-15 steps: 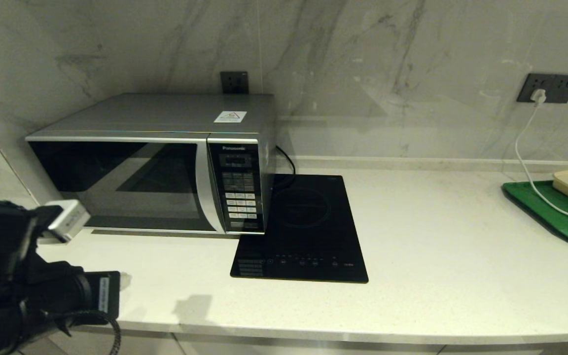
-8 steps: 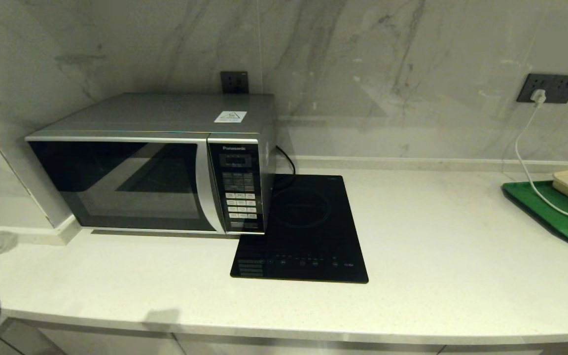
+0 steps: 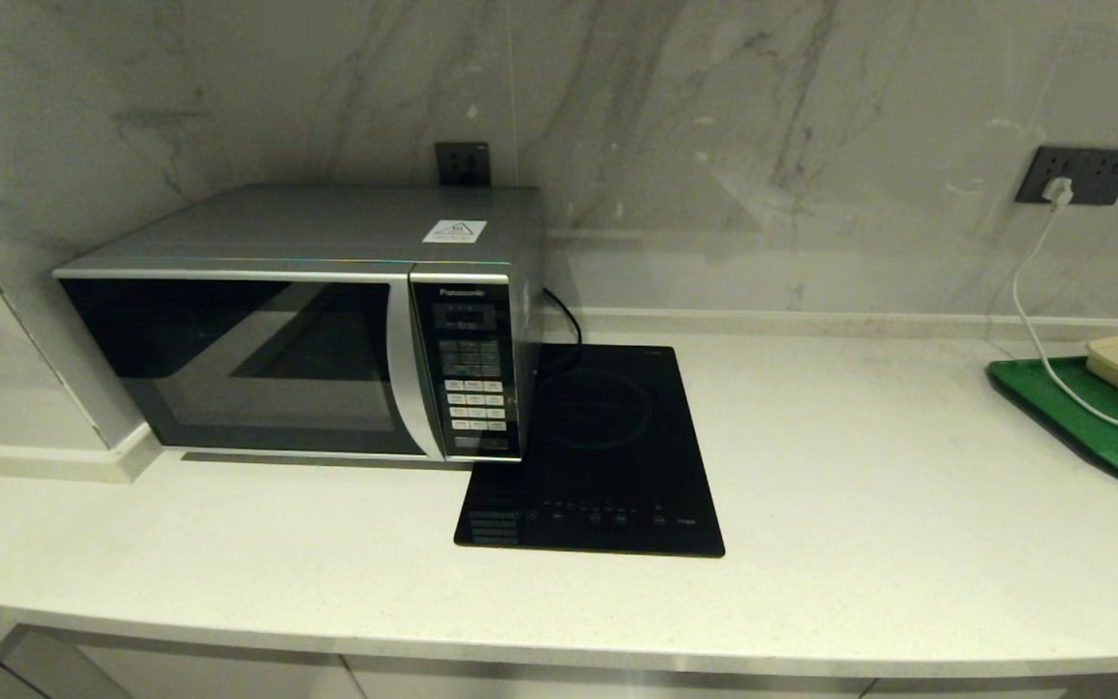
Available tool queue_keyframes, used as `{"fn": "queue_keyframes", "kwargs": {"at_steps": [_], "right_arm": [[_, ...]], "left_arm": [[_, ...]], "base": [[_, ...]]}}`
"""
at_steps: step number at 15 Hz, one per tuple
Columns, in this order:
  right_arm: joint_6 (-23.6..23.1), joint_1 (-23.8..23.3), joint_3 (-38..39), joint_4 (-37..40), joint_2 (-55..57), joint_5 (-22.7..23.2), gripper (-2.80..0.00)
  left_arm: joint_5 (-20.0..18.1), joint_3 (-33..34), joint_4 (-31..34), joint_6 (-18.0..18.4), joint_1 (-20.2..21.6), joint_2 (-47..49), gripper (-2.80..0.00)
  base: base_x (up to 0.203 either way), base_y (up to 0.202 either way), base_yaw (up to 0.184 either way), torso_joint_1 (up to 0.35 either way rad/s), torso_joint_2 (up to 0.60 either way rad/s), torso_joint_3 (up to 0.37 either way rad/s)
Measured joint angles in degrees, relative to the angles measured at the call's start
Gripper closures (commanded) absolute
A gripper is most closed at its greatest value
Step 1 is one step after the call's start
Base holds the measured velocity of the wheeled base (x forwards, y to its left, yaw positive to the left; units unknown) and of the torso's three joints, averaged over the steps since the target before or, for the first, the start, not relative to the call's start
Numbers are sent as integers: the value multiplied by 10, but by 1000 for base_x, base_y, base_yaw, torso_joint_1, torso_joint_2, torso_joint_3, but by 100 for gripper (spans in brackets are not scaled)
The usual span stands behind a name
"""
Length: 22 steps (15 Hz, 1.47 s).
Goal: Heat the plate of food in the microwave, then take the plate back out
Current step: Open the microwave oven
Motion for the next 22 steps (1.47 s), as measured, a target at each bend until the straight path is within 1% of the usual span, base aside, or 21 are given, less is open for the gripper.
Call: {"fn": "queue_keyframes", "kwargs": {"at_steps": [2, 5, 6, 7, 8, 9, 10, 12, 13, 15, 16, 17, 18, 19, 22], "right_arm": [[0, 0, 0, 0, 0, 0, 0], [0, 0, 0, 0, 0, 0, 0], [0, 0, 0, 0, 0, 0, 0], [0, 0, 0, 0, 0, 0, 0], [0, 0, 0, 0, 0, 0, 0], [0, 0, 0, 0, 0, 0, 0], [0, 0, 0, 0, 0, 0, 0], [0, 0, 0, 0, 0, 0, 0], [0, 0, 0, 0, 0, 0, 0], [0, 0, 0, 0, 0, 0, 0], [0, 0, 0, 0, 0, 0, 0], [0, 0, 0, 0, 0, 0, 0], [0, 0, 0, 0, 0, 0, 0], [0, 0, 0, 0, 0, 0, 0], [0, 0, 0, 0, 0, 0, 0]], "left_arm": [[-23, 26, 2, 40, 32, -49, 0], [-67, 67, 1, 58, 47, -117, 0], [-90, 84, -3, 64, 48, -142, 0], [-117, 108, -16, 69, 49, -166, 0], [-149, 138, -43, 74, 50, -189, 0], [-177, 176, -79, 81, 50, -210, 0], [-195, 219, -119, 89, 50, -229, 0], [-208, 311, -199, 104, 51, -260, 0], [-212, 354, -250, 109, 52, -272, 0], [-217, 429, -344, 113, 52, -287, 0], [-230, 456, -385, 112, 52, -291, 0], [-252, 473, -414, 110, 53, -293, 0], [-266, 491, -424, 108, 53, -295, 0], [-269, 497, -429, 107, 52, -296, 0], [-264, 503, -428, 85, 52, -298, 0]], "base": [[0, 0, 0, 0, 0, 0], [0, 0, 0, 0, 0, 0], [0, 0, 0, 0, 0, 0], [0, 0, 0, 0, 0, 0], [0, 0, 0, 0, 0, 0], [0, 0, 0, 0, 0, 0], [0, 0, 0, 0, 0, 0], [0, 0, 0, 0, 0, 0], [0, 0, 0, 0, 0, 0], [0, 0, 0, 0, 0, 0], [0, 0, 0, 0, 0, 0], [0, 0, 0, 0, 0, 0], [0, 0, 0, 0, 0, 0], [0, 0, 0, 0, 0, 0], [0, 0, 0, 0, 0, 0]]}}
